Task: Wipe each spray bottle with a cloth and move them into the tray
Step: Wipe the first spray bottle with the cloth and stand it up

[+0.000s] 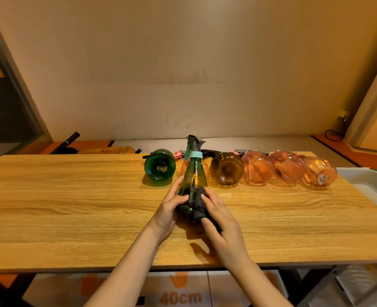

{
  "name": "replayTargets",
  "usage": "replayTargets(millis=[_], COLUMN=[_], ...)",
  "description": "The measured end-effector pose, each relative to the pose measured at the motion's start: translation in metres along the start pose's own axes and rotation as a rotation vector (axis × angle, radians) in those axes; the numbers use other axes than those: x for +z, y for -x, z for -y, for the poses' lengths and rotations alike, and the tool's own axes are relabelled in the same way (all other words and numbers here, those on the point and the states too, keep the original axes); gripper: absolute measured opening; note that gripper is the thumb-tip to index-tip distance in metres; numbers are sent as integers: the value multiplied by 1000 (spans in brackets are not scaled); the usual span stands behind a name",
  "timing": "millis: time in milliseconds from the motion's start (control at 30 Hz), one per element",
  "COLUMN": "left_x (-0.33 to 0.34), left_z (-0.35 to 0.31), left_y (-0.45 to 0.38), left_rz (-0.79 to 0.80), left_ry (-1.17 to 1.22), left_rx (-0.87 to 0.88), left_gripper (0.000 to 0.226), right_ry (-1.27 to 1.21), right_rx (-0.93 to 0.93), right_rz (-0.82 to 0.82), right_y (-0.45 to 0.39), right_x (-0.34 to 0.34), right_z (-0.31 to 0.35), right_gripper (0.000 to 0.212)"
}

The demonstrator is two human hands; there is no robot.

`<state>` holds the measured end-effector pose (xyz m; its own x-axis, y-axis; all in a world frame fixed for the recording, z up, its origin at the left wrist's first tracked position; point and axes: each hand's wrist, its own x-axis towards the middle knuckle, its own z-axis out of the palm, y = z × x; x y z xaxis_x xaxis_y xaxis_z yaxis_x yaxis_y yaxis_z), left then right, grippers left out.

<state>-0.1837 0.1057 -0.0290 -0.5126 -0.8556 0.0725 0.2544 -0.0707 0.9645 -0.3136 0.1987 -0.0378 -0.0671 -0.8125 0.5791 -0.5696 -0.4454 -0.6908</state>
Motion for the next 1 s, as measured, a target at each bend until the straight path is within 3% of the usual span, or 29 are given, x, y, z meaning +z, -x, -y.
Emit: replayTargets(millis=[100,200,433,667,1000], left_x=[0,-1,-3,-1,-1], left_z=[1,3,2,1,0], left_y=[0,0,0,2,3], left_rz=[3,-10,15,27,59], left_ry=[13,35,22,-21,-69], left_rx=[-5,-11,-17,-16,13], left_gripper=[58,64,79,71,65], right_ry=[43,12,-67,-83,79], right_rx=[30,56,78,134,-6], right_rz=[-243,-315,-268,-258,-217], right_y=[-4,-6,-34,-67,4], right_x=[21,25,6,-2,0], right_z=[3,0,4,8,-11], right_gripper=[51,49,46,44,47])
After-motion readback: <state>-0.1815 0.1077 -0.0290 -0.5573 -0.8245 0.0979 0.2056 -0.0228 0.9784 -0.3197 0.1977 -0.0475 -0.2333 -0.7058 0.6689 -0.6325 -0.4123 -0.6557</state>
